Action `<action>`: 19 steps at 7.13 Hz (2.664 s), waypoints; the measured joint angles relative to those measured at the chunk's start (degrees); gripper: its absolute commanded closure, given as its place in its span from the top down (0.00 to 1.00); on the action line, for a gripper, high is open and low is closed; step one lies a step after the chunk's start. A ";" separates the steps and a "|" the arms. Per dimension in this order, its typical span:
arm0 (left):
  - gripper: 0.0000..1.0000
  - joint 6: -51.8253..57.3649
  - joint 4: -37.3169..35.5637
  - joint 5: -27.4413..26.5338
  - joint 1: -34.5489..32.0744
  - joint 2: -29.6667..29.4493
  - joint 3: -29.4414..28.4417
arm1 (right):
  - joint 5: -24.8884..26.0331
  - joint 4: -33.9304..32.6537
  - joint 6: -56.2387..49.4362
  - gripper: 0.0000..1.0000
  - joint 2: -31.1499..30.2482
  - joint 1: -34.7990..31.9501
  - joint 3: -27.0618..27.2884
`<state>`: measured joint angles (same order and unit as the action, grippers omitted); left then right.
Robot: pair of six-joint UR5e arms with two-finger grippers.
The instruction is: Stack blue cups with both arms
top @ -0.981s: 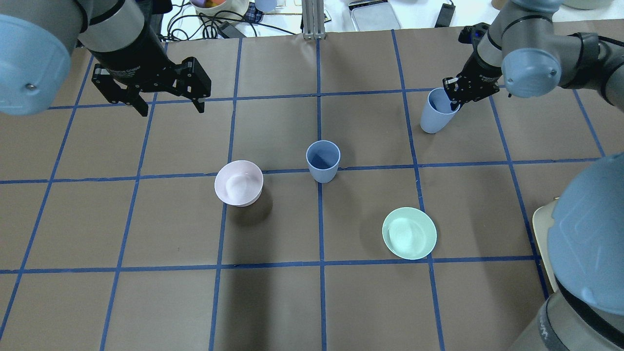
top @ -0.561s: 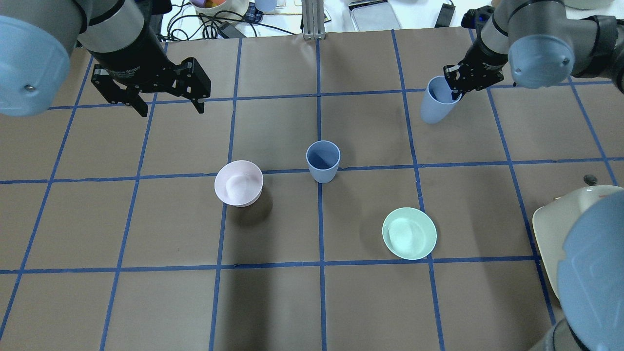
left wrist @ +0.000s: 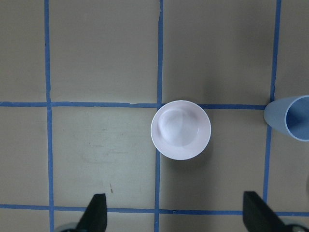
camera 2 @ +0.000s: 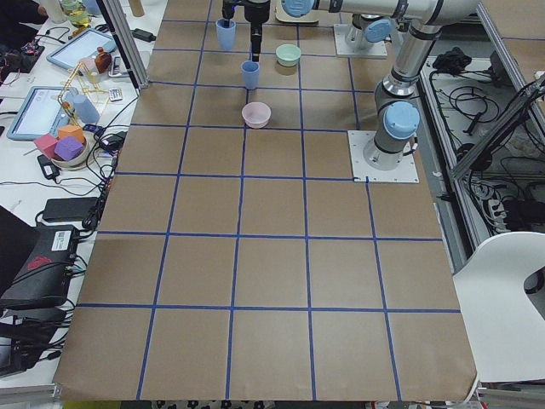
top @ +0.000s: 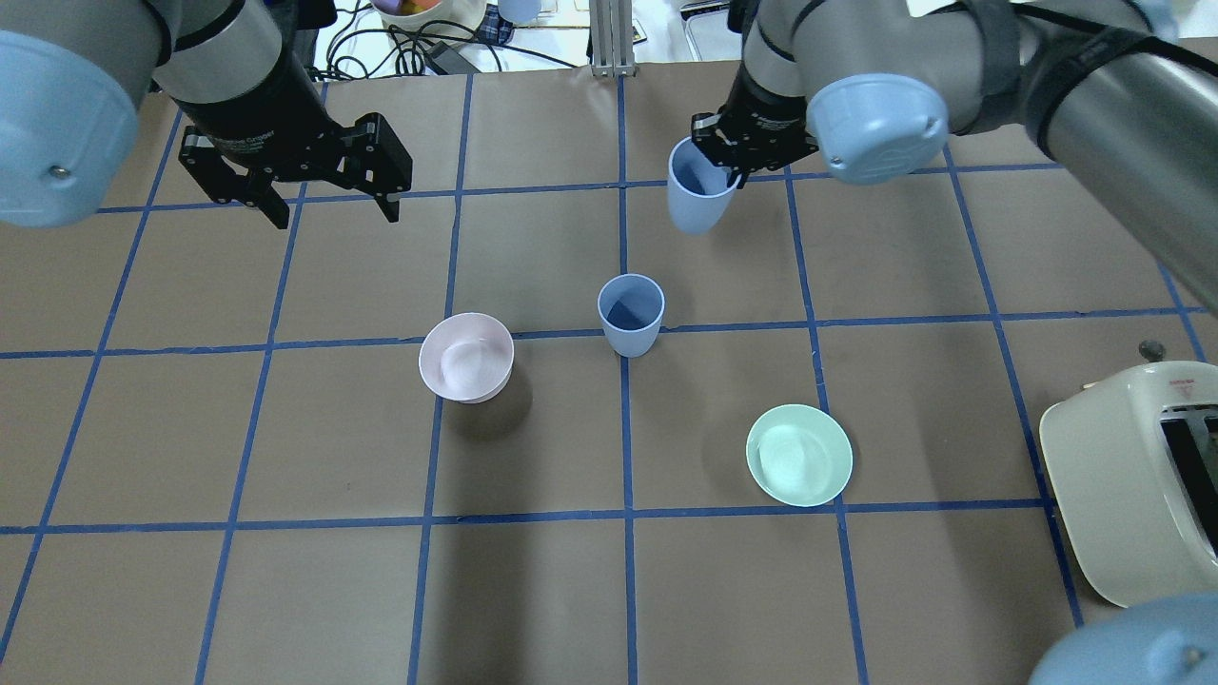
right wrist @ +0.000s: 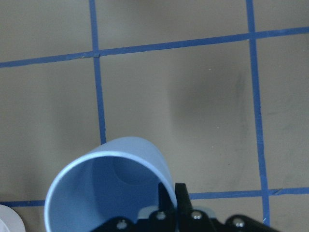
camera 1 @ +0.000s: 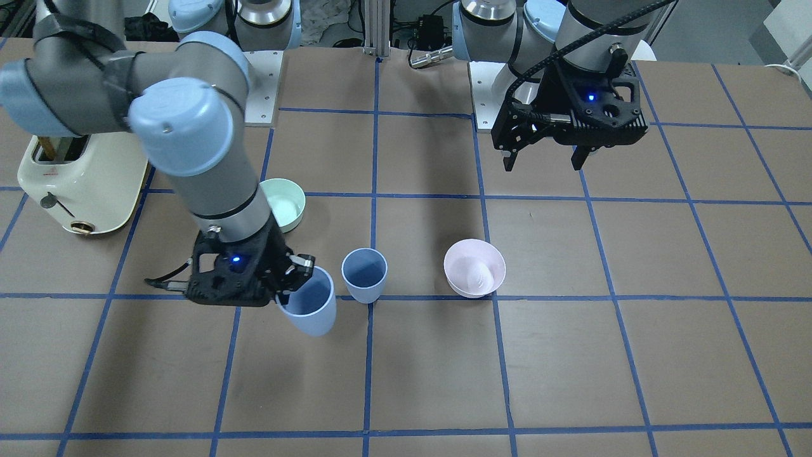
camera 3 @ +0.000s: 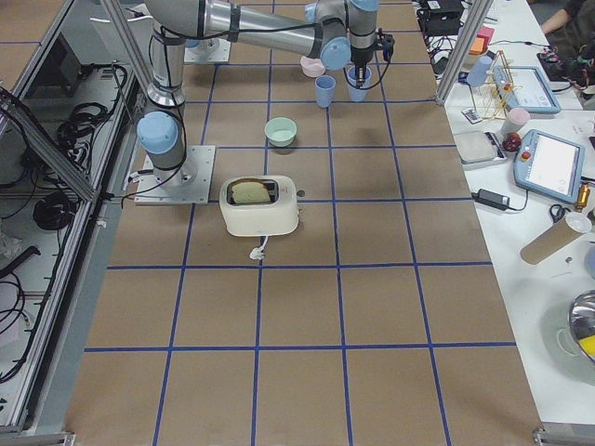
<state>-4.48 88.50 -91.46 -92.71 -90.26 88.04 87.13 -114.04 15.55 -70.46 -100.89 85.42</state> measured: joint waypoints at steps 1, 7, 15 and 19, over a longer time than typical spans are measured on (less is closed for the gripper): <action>1.00 0.00 0.00 0.03 -0.01 0.06 0.00 | 2.55 1.12 3.27 0.00 -0.06 -3.40 -0.82; 1.00 0.00 0.01 0.05 -0.01 0.09 0.03 | 3.33 8.20 8.18 0.00 -2.41 -8.74 -0.41; 1.00 0.00 0.18 0.00 -0.10 -0.04 0.10 | 2.84 5.41 6.43 0.00 -2.73 -8.15 3.53; 1.00 0.00 0.12 0.00 -0.10 -0.11 0.04 | 2.89 4.11 6.25 0.00 -2.12 -8.10 3.80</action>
<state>-4.48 88.62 -91.46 -92.81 -90.38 88.07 90.02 -109.93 21.80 -72.59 -108.99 89.23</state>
